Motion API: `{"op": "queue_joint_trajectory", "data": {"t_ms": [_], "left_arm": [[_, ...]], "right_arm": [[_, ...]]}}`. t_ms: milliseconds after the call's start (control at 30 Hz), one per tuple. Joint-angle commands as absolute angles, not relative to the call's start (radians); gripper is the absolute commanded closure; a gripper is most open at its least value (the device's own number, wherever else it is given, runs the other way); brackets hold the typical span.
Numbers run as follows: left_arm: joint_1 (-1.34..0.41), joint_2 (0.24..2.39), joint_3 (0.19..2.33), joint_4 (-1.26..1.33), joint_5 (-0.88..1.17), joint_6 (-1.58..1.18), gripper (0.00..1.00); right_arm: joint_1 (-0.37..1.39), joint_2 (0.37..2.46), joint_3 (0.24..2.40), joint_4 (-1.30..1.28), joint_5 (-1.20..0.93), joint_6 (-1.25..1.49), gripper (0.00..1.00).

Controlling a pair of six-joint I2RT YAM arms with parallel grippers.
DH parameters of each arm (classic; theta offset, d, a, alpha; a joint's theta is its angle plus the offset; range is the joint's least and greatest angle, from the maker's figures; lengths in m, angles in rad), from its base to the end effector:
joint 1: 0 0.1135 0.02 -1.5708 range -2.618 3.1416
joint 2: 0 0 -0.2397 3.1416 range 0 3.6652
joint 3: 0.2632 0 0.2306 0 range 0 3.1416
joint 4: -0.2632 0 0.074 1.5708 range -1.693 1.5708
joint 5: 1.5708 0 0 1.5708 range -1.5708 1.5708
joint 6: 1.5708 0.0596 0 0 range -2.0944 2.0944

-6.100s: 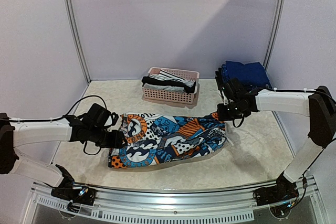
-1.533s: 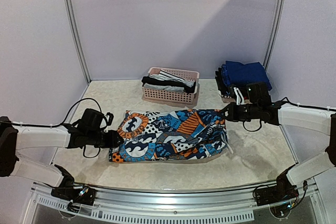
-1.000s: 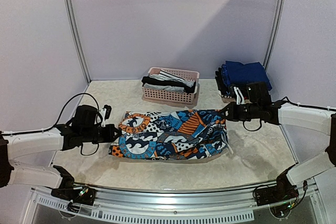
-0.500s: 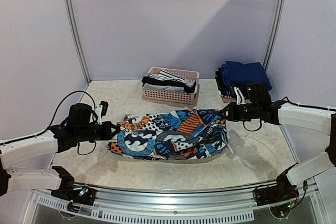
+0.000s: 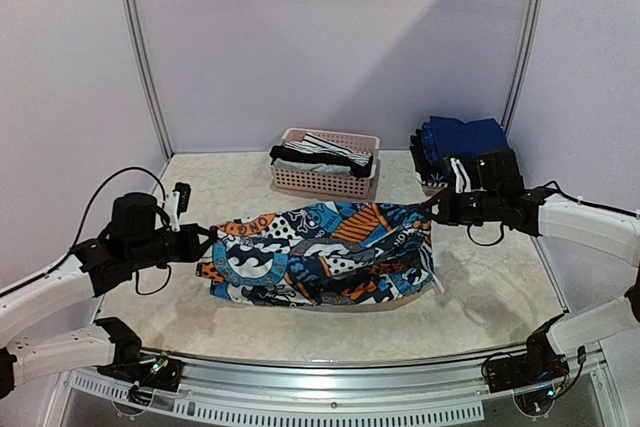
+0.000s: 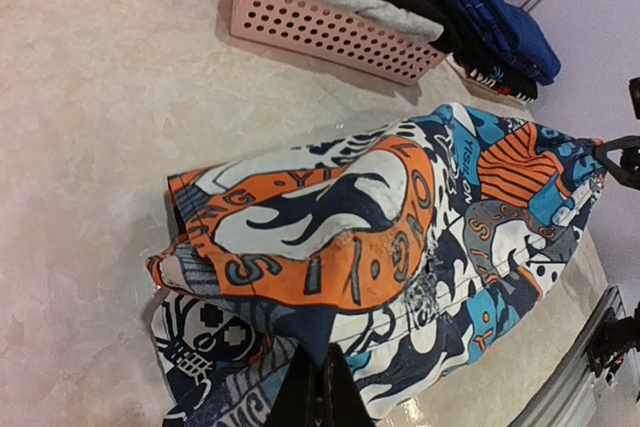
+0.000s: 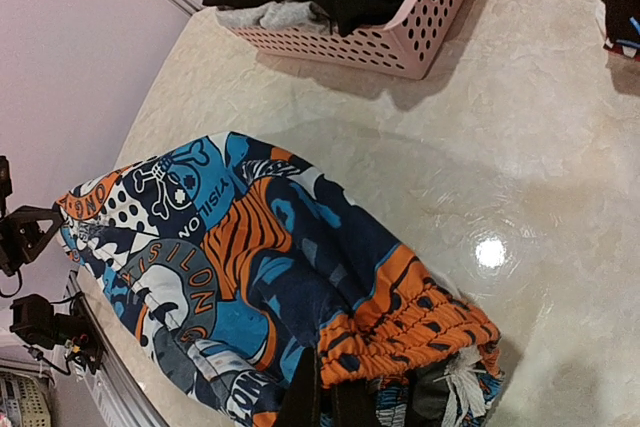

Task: Fold and stack the mixed laundry pile
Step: Pick up the crumpled shorts from the center of the board.

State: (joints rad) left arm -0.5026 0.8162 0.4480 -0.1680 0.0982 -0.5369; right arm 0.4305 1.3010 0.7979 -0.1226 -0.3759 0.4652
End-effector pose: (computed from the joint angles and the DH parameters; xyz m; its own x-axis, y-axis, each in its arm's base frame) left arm 0.1722 -0.1013 0.1959 -0.6677 -0.2138 -0.7131 0.2464 0.8404 -0.4827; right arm 0.2499 0.1388 0.2139 -0.7711 0.1051 -0.6280 -0.3498 0.7541 0.5558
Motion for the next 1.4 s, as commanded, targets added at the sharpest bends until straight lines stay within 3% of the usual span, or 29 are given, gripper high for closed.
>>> {"op": "queue_joint_trajectory", "data": {"t_ms": [0,67,200,433,633,1100,1367], "left_arm": [[-0.491,0.750,0.516,-0.240,0.059,-0.515,1.00],[-0.491,0.729,0.533,-0.251,0.051,-0.512,1.00],[-0.491,0.717,0.534,-0.257,0.041,-0.514,1.00],[-0.491,0.741,0.469,-0.201,0.033,-0.540,1.00],[-0.491,0.762,0.467,-0.193,0.028,-0.538,1.00],[-0.491,0.773,0.462,-0.204,0.004,-0.528,1.00],[-0.491,0.777,0.463,-0.204,0.003,-0.523,1.00]], "right_arm": [[0.426,1.234,0.851,-0.162,-0.367,0.460,1.00],[0.426,1.217,0.855,-0.167,-0.373,0.464,0.97],[0.426,1.213,0.815,-0.137,-0.408,0.480,0.78],[0.426,1.288,0.655,0.111,-0.611,0.559,0.62],[0.426,1.411,0.646,0.151,-0.567,0.559,0.42],[0.426,1.609,0.697,0.198,-0.565,0.556,0.42],[0.426,1.652,0.723,0.230,-0.603,0.563,0.55]]}}
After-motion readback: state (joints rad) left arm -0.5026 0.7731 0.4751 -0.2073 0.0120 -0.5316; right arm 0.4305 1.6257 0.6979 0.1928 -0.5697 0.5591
